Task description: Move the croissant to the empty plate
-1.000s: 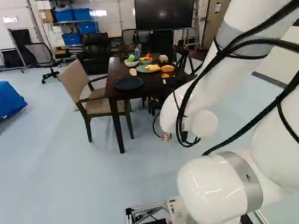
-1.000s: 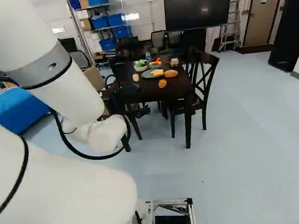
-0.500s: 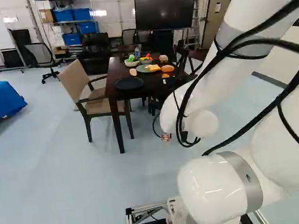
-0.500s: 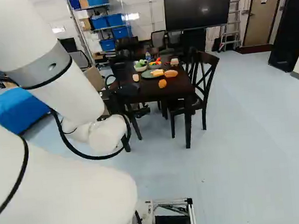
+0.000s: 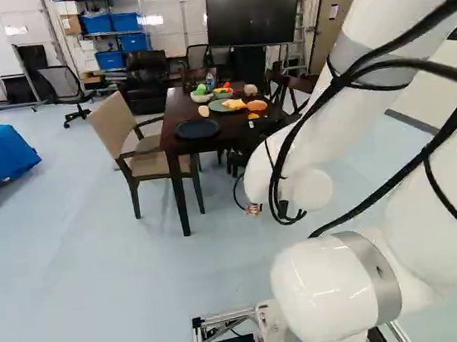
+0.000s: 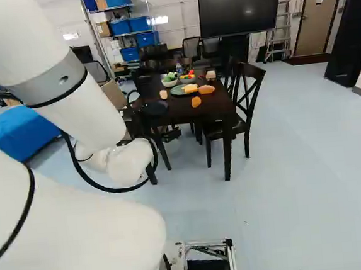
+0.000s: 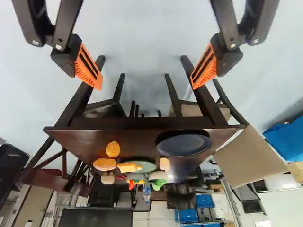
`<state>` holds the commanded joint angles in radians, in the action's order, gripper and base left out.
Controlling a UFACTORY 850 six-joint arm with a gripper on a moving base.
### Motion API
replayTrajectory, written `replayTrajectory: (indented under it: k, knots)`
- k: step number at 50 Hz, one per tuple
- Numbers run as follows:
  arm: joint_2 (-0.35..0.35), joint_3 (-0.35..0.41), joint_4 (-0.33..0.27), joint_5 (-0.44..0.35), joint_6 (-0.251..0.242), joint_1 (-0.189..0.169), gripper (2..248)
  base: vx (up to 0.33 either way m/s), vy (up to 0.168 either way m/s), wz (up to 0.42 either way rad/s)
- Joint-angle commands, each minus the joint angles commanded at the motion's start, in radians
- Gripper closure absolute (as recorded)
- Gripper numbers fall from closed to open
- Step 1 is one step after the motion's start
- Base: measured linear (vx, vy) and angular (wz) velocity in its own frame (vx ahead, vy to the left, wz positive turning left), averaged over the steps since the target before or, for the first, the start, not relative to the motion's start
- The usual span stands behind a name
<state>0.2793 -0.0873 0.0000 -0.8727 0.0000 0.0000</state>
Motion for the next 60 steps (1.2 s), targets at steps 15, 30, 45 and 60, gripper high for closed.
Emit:
replayTrajectory:
  k: [15, 30, 45, 60]
  knots:
    - [0.0, 0.0, 0.0, 0.0, 0.0, 0.0, 3, 0.166, -0.008, -0.016]
    - [0.0, 0.0, 0.0, 0.0, 0.0, 0.0, 3, 0.172, -0.002, -0.014]
    - [0.0, 0.0, 0.0, 0.0, 0.0, 0.0, 3, 0.191, 0.0, -0.015]
    - [0.0, 0.0, 0.0, 0.0, 0.0, 0.0, 3, 0.224, -0.002, -0.021]
